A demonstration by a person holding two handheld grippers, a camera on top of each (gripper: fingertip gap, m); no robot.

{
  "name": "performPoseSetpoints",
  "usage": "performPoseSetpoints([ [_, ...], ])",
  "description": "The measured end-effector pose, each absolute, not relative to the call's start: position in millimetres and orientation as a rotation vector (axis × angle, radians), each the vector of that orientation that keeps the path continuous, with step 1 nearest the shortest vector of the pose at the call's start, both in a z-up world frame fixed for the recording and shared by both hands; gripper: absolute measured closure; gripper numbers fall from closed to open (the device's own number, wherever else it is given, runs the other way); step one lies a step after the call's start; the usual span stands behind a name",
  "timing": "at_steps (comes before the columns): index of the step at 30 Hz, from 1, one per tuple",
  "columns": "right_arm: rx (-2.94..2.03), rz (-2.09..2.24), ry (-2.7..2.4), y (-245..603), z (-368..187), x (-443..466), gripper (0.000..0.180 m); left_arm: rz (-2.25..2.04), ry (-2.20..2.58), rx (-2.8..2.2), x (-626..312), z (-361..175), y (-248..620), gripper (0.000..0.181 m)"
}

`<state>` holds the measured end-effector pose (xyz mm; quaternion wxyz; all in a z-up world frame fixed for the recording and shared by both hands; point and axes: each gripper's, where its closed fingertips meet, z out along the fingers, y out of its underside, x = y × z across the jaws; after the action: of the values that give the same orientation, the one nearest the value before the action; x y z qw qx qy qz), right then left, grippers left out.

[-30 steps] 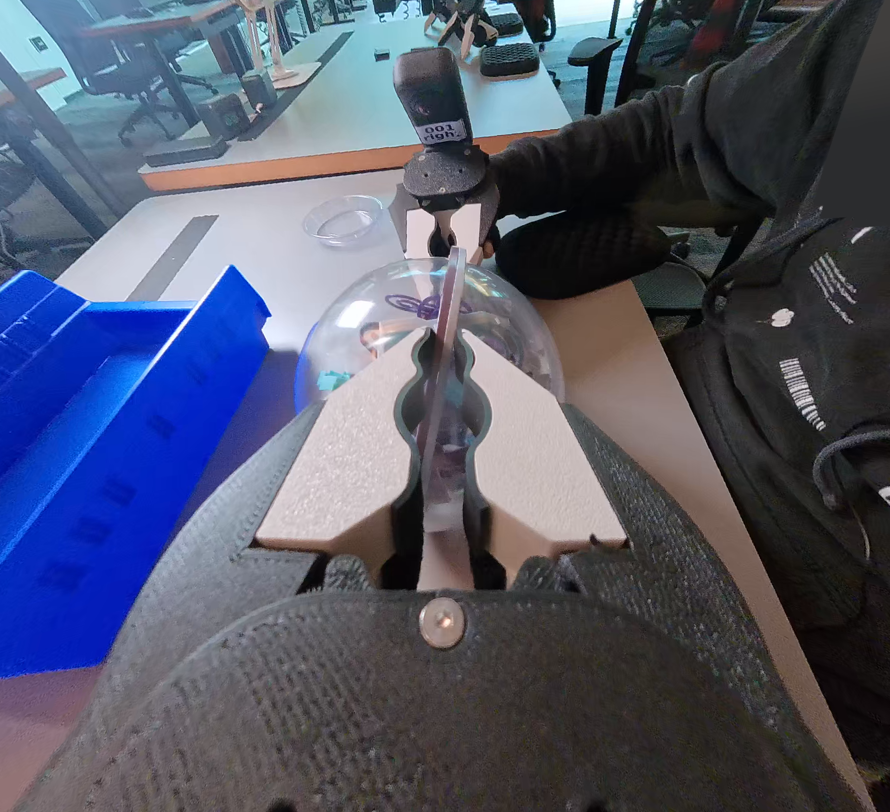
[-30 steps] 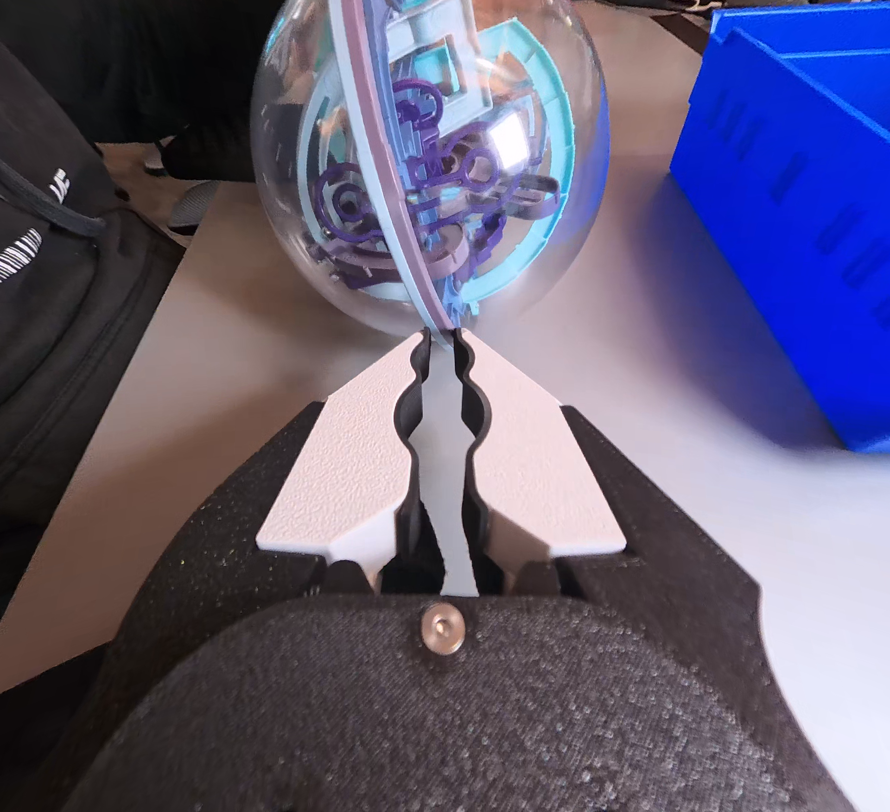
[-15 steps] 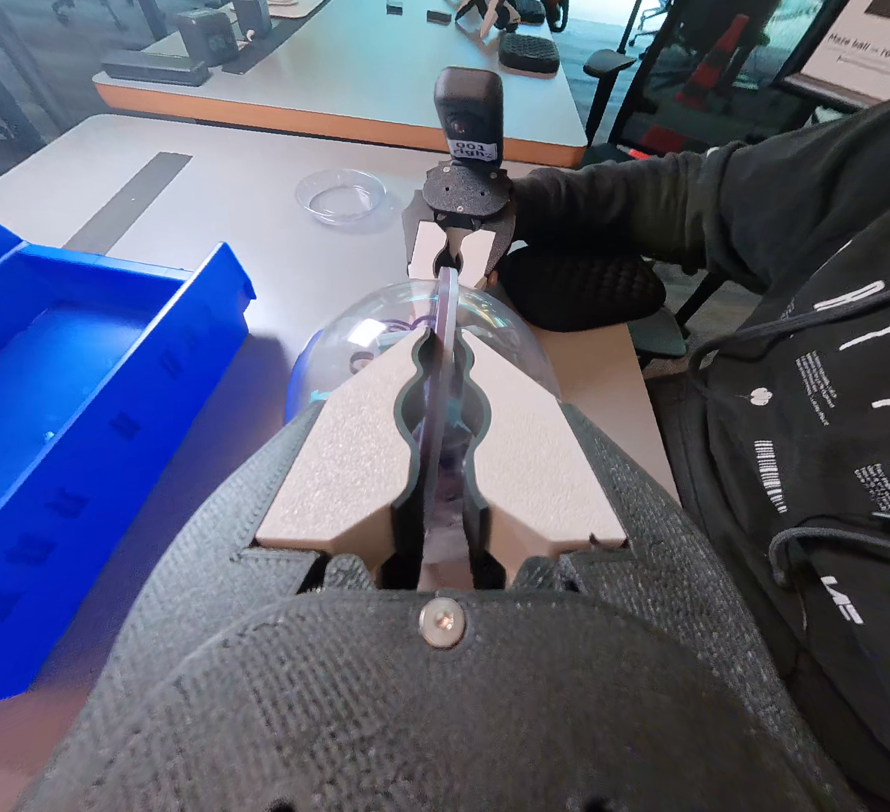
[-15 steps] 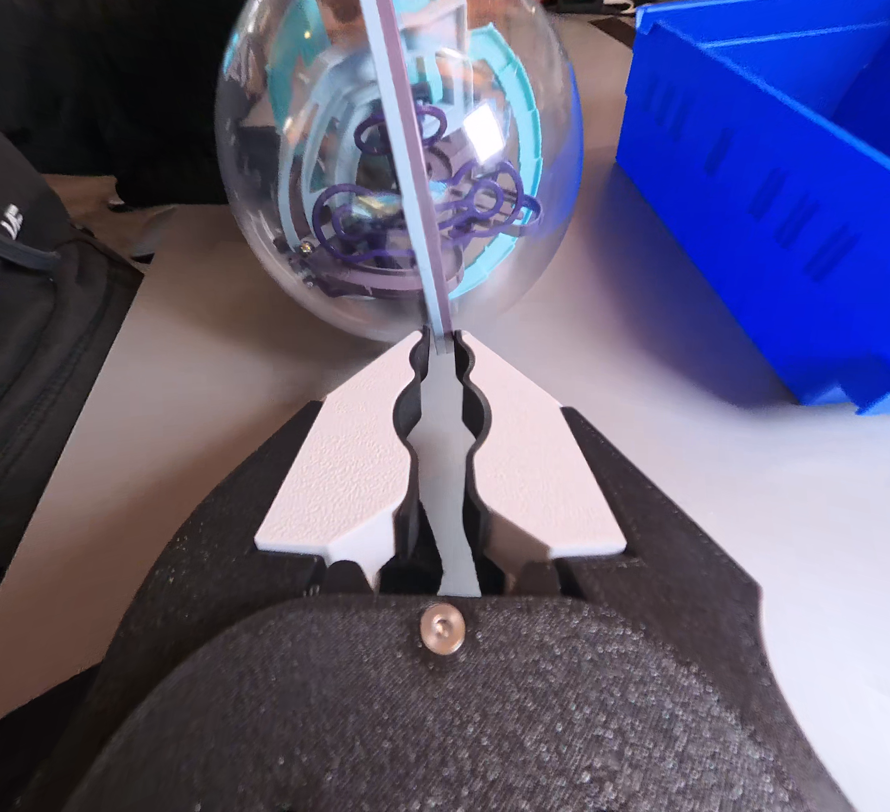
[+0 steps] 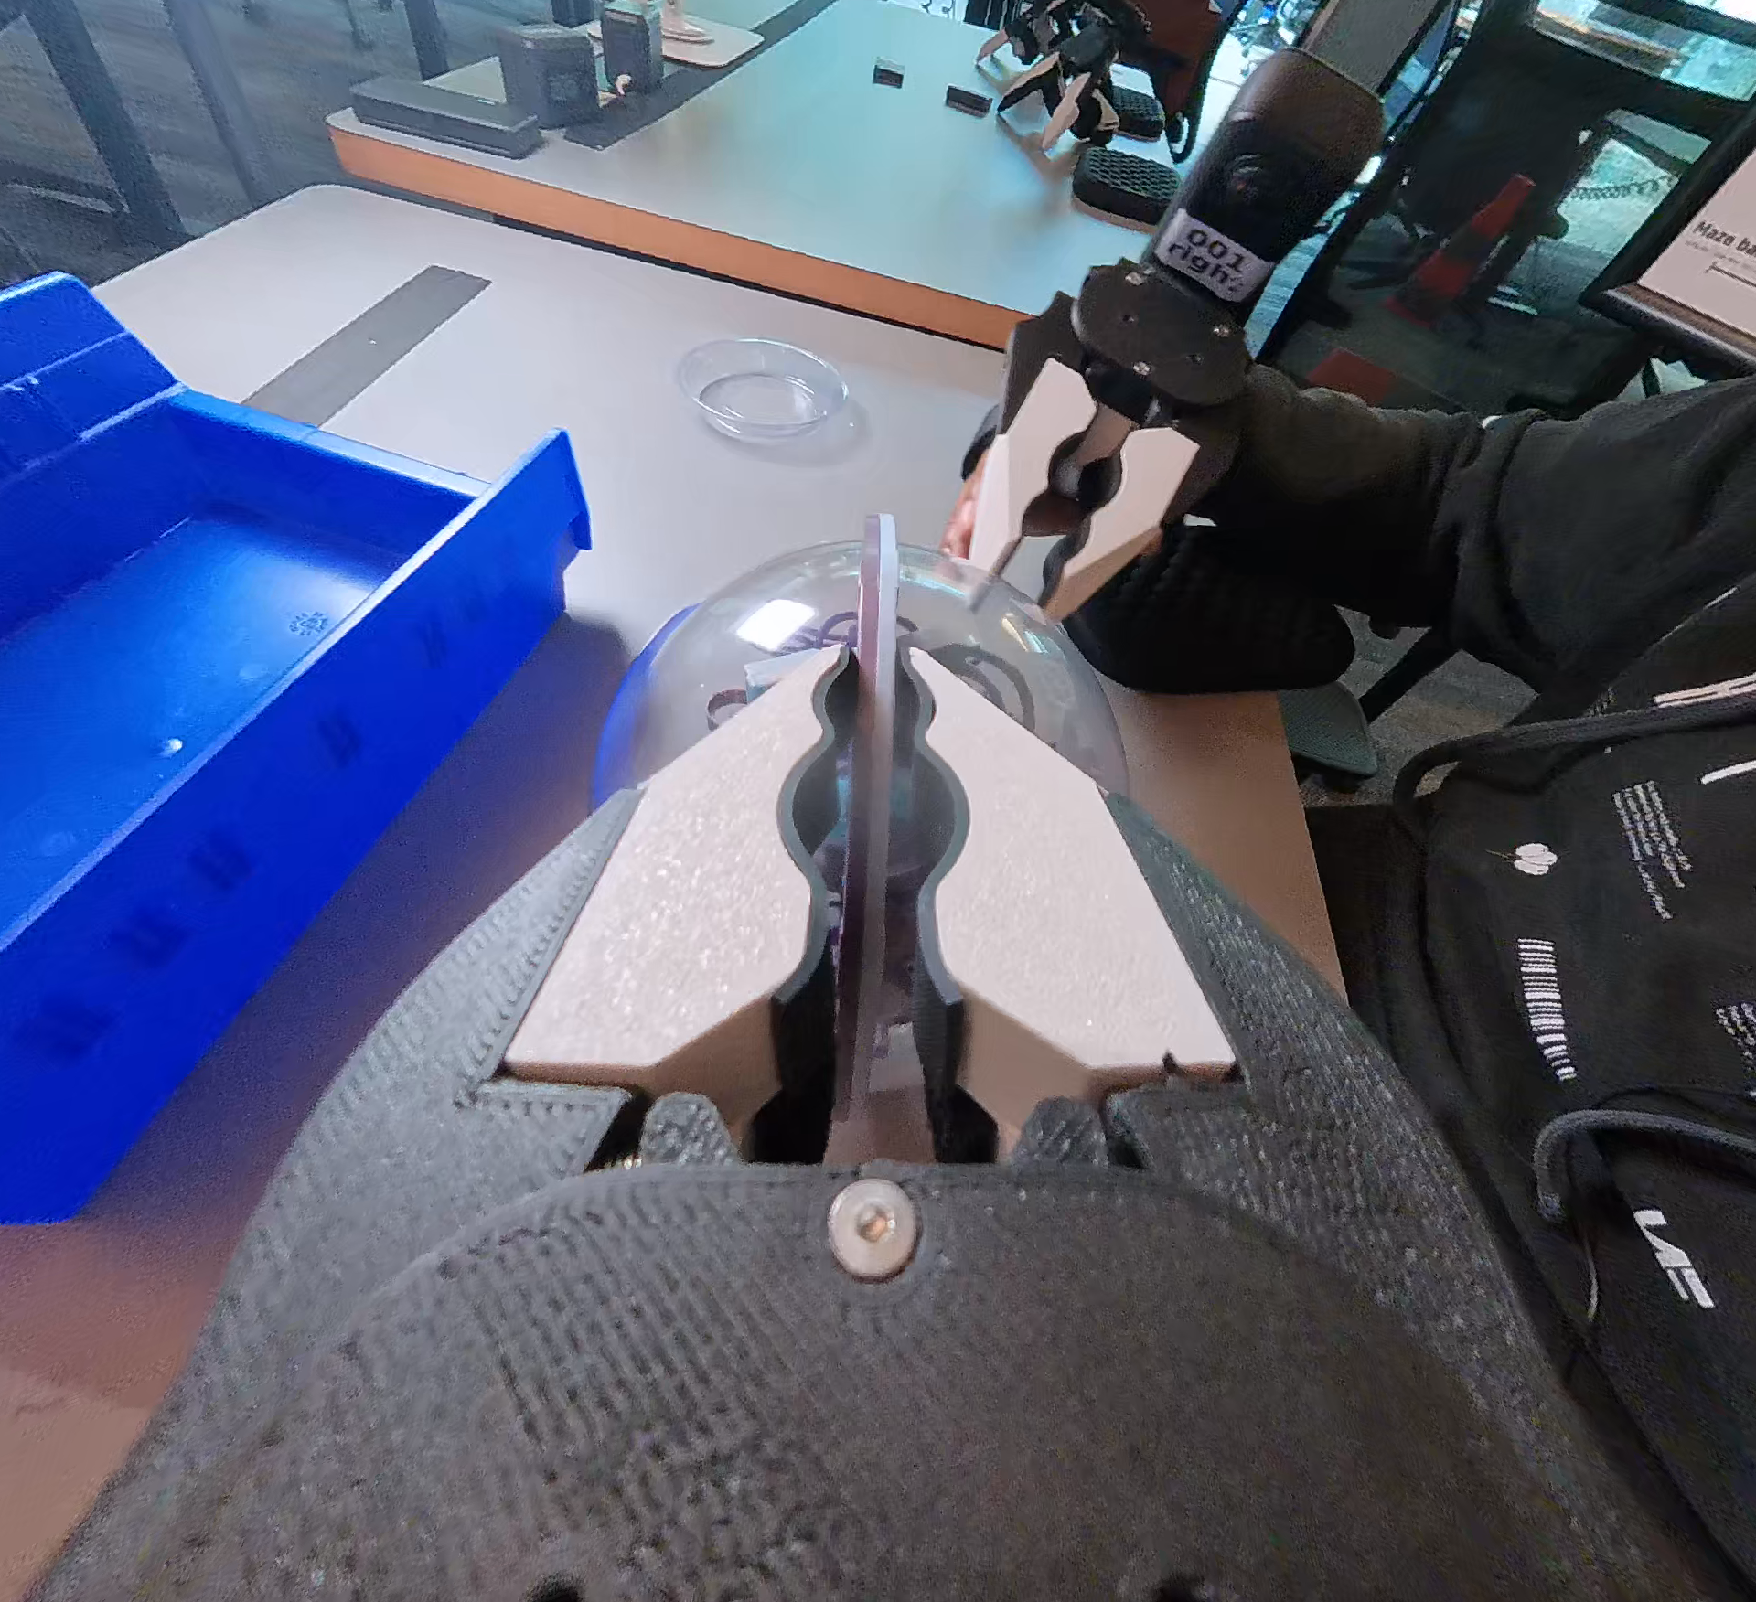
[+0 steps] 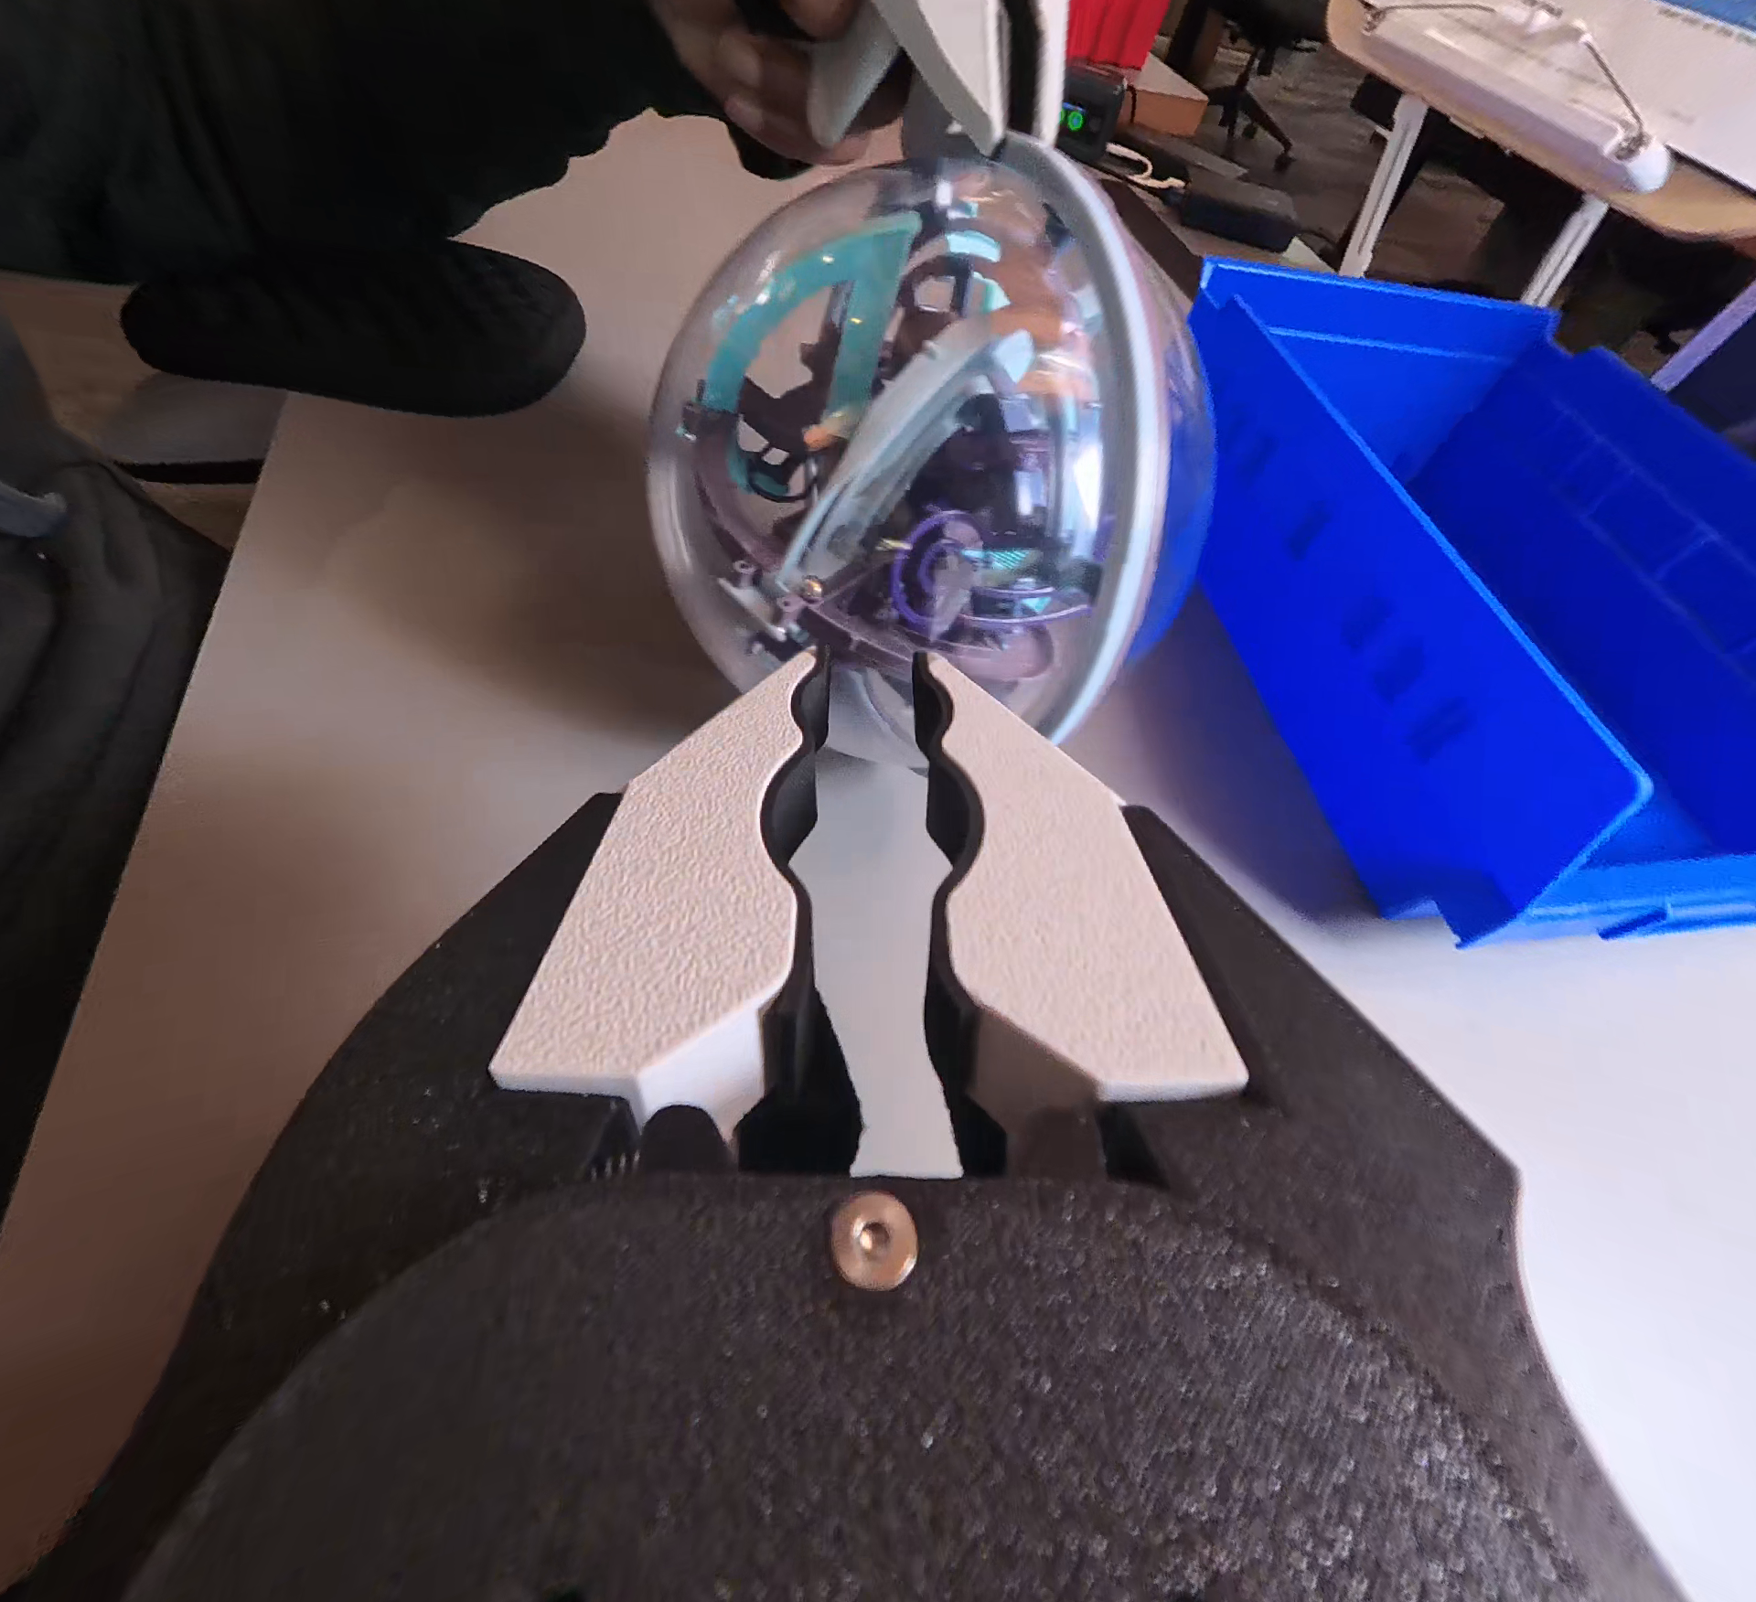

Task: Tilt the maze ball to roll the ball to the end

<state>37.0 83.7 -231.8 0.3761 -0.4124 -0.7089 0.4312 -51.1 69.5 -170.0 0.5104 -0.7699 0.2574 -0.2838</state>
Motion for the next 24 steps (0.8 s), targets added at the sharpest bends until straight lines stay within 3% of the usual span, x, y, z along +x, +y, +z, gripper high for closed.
performPoseSetpoints([
  [17,-1.047,1.066,-1.730,67,-214,24,0.162,-0.679,0.530,-1.841,-62,-172,63,0.174],
  [24,-1.088,1.034,-1.735,75,-226,26,0.151,-0.678,0.517,-1.814,-62,-172,53,0.174],
])
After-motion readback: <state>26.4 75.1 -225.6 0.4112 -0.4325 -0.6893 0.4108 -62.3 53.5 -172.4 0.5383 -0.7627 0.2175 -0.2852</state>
